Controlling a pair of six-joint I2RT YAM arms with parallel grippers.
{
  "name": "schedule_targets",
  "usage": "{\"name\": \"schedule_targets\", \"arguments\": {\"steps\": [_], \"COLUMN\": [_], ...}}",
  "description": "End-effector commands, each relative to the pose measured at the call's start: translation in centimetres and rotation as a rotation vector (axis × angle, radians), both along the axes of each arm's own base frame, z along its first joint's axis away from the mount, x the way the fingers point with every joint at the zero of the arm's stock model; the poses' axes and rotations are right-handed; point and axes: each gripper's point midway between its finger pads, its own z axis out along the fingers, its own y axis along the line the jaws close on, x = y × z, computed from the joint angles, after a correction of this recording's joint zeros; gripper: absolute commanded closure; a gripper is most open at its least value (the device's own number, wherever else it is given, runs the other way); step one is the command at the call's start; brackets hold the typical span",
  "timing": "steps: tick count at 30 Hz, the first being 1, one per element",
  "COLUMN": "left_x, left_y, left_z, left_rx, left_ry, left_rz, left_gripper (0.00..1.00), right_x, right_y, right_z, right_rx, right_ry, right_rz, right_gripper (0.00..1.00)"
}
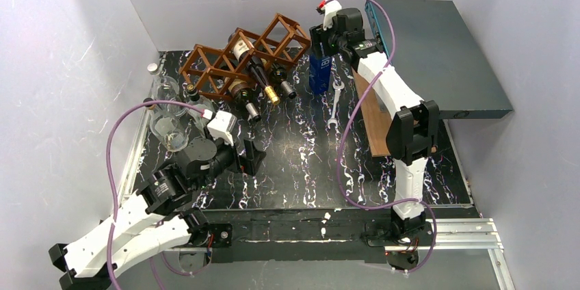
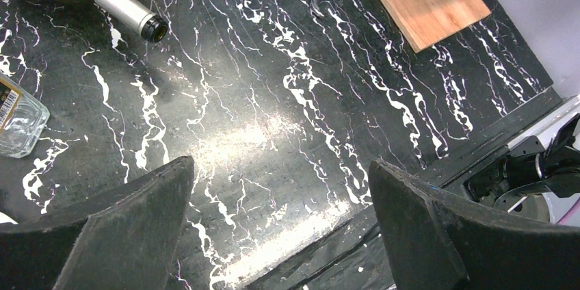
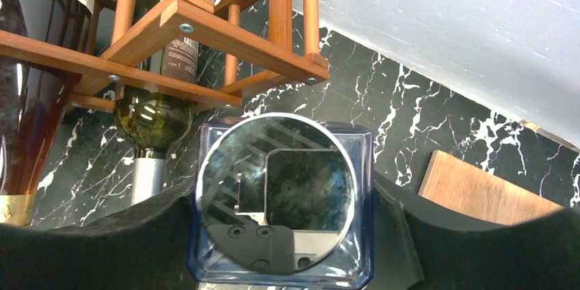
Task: Take the wine bottle off the wine rack
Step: Place the wine bottle at the center of the board.
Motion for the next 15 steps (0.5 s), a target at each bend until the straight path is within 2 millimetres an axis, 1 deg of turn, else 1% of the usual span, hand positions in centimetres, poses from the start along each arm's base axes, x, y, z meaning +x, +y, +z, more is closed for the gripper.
{"name": "schedule_targets", "arguments": {"steps": [1,3,8,12,15], "left_x": [0.4,0.5,0.2,-0.1,-0.2], "left_y": [0.1,-0.1,-0.5,-0.8,-0.9], "left_z": [0.6,0.7,0.9,1.4,2.0], "left_rx": [0.021,0.023,0.004,-0.018,-0.031], "left_ry": [-0.003,-0.001,0.009,0.018,0.018], "left_rz": [0.015,0.007,-0.01,-0.024,-0.029], "left_gripper": [0.02,0.02,0.02,0.02,0.02], "right_x": [0.9,0.6,-0.3,-1.4,-2.8], "right_y": [0.7,0.7,0.8,0.6,0.2], "right_z": [8.5,9.0,10.6,12.7,14.5], "right_rx": [0.108,0.115,0.135,0.147,0.144], "right_ry": [-0.21,-0.215,-0.227,-0.248,-0.267], "right_rz": [0.015,0.021,0.039,0.054,0.074], "right_gripper": [0.19,0.12,0.02,0.02,0.02]}}
